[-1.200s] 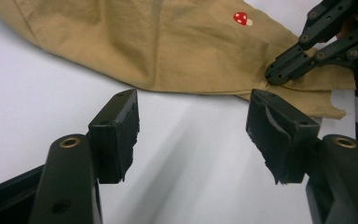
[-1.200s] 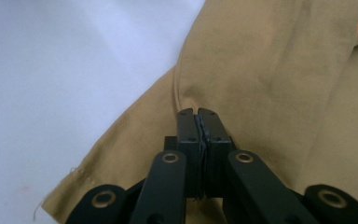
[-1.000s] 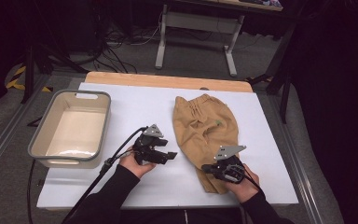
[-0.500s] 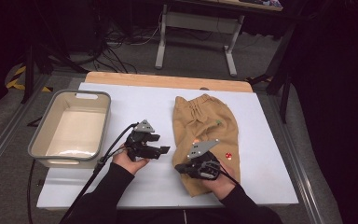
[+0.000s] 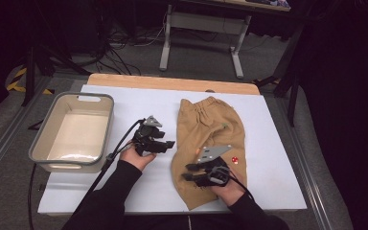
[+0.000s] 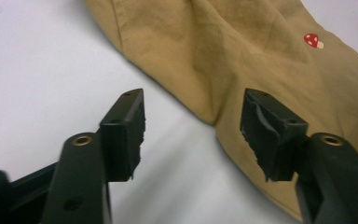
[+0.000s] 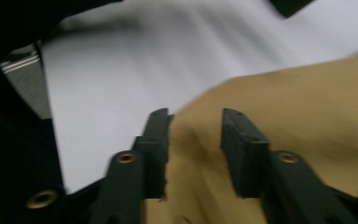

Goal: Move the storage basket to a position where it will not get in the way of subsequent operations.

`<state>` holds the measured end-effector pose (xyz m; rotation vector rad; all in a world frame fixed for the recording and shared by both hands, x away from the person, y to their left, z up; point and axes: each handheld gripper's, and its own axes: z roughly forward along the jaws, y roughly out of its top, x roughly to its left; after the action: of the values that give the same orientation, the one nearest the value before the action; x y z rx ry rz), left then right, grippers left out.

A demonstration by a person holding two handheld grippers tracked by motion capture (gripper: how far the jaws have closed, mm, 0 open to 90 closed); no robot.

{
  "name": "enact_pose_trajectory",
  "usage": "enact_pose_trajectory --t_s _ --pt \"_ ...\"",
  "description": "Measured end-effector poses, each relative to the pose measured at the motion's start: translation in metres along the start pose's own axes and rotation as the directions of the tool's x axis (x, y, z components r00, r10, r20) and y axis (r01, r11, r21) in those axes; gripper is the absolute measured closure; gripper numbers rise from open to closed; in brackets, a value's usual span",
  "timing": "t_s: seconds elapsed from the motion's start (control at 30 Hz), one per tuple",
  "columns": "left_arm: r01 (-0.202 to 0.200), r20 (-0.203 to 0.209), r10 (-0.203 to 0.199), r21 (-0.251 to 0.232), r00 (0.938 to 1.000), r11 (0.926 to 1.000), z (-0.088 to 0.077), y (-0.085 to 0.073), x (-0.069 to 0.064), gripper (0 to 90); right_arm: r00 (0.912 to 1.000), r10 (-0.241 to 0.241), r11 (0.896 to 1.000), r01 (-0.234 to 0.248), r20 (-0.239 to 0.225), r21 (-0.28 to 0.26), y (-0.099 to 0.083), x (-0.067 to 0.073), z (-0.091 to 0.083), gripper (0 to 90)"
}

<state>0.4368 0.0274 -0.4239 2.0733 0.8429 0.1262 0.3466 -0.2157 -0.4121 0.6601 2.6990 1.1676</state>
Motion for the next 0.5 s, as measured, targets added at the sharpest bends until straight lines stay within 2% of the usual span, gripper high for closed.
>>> enact_pose_trajectory --t_s 0.1,0.17,0.27,0.37,0.5 --pt "-0.002 -0.022 0.002 0.016 0.9998 0.9999 0.011 0.009 0.000 42.9 0.9971 0.041 0.998 -0.038 0.064 -0.045 -0.013 -0.017 -0.023 56.5" --pt "0.009 -0.031 -0.008 0.023 0.9995 0.9997 0.020 0.013 0.000 43.1 0.9897 0.080 0.995 -0.073 0.118 -0.061 -0.024 -0.030 -0.036 55.3" --pt "0.010 -0.040 -0.008 0.058 0.9991 0.9983 0.033 0.018 0.001 43.4 0.9726 0.135 0.989 -0.122 0.189 -0.079 -0.039 -0.047 -0.053 54.8" --pt "0.003 -0.043 0.000 0.081 0.9991 0.9967 0.045 0.019 0.000 42.8 0.9471 0.166 0.986 -0.149 0.275 -0.079 -0.054 -0.061 -0.064 51.1" --pt "0.001 -0.057 0.005 0.109 0.9984 0.9940 0.057 0.020 0.001 43.5 0.9188 0.226 0.974 -0.206 0.324 -0.093 -0.071 -0.078 -0.073 49.0"
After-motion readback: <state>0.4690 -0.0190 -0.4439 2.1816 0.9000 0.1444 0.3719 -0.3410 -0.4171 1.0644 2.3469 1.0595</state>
